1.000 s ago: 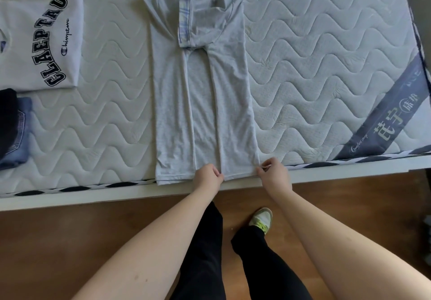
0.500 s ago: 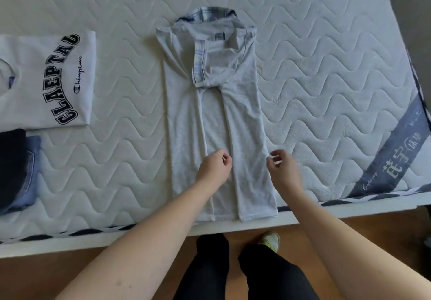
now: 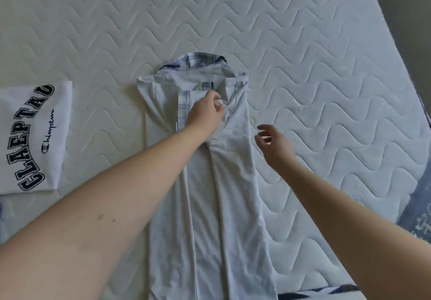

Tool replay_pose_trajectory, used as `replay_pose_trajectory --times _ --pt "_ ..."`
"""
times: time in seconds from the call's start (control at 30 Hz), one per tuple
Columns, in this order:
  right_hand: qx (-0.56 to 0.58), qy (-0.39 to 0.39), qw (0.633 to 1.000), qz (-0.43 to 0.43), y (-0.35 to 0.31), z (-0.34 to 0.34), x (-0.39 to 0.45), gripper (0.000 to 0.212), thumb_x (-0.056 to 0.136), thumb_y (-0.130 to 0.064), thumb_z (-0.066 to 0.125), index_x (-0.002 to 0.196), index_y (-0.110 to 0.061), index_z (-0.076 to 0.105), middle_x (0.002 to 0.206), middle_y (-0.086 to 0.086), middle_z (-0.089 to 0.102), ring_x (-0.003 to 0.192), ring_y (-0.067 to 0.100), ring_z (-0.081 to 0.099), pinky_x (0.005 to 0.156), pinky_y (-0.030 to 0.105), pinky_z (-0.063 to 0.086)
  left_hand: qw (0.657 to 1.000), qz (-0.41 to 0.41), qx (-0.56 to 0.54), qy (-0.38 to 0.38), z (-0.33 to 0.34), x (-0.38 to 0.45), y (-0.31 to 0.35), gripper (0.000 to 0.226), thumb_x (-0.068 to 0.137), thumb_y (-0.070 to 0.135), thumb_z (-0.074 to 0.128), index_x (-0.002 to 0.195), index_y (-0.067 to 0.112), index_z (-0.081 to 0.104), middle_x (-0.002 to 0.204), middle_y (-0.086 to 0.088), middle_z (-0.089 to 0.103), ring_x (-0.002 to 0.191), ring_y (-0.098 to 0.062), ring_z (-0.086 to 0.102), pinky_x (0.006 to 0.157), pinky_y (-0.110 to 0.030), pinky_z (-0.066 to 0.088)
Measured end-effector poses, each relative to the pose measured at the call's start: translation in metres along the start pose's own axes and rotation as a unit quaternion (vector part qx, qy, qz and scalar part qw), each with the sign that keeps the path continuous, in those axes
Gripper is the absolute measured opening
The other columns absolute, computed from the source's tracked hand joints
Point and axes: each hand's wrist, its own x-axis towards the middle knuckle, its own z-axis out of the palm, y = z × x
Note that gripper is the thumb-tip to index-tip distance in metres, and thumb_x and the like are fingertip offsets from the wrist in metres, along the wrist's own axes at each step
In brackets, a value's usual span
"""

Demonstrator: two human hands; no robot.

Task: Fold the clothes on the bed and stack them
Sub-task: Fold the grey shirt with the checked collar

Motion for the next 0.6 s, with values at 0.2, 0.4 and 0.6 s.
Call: replay_pose_trajectory --times 0.2,0.4,0.6 --pt "0.039 -0.032 0.999 -0.017 -0.022 -0.013 0.087 0.035 0.099 -0.024 0.051 0.134 -0.029 0.052 0.122 -0.005 0.062 0.097 0.01 0.061 0.069 0.023 0.045 0.995 -0.023 0.094 -0.036 0.014 0.093 0.01 0.054 0.093 0.037 0.06 0.14 0.015 0.044 0.141 -0.009 0.05 0.125 -0.029 0.05 0.1 -0.036 0.042" --pt "-0.005 -0.052 0.997 -0.055 -0.04 -0.01 0.144 0.049 0.1 -0.018 0.049 0.145 -0.035 0.039 0.14 0.002 0.049 0.113 0.017 0.057 0.091 0.036 0.052 0.984 -0.036 0.141 -0.103 0.028 0.13 0.004 0.026 0.094 0.035 0.06 0.098 0.009 0.059 0.113 -0.013 0.06 0.097 -0.028 0.06 0.076 -0.03 0.045" --pt "-0.162 -0.137 0.965 -0.151 -0.079 -0.004 0.2 0.049 0.097 -0.035 0.057 0.143 -0.032 0.043 0.147 0.011 0.039 0.134 0.033 0.038 0.112 0.046 0.033 0.991 0.046 0.091 -0.088 0.015 0.141 -0.011 0.019 0.096 0.033 0.055 0.107 0.017 0.059 0.101 -0.006 0.064 0.092 -0.025 0.057 0.069 -0.028 0.033"
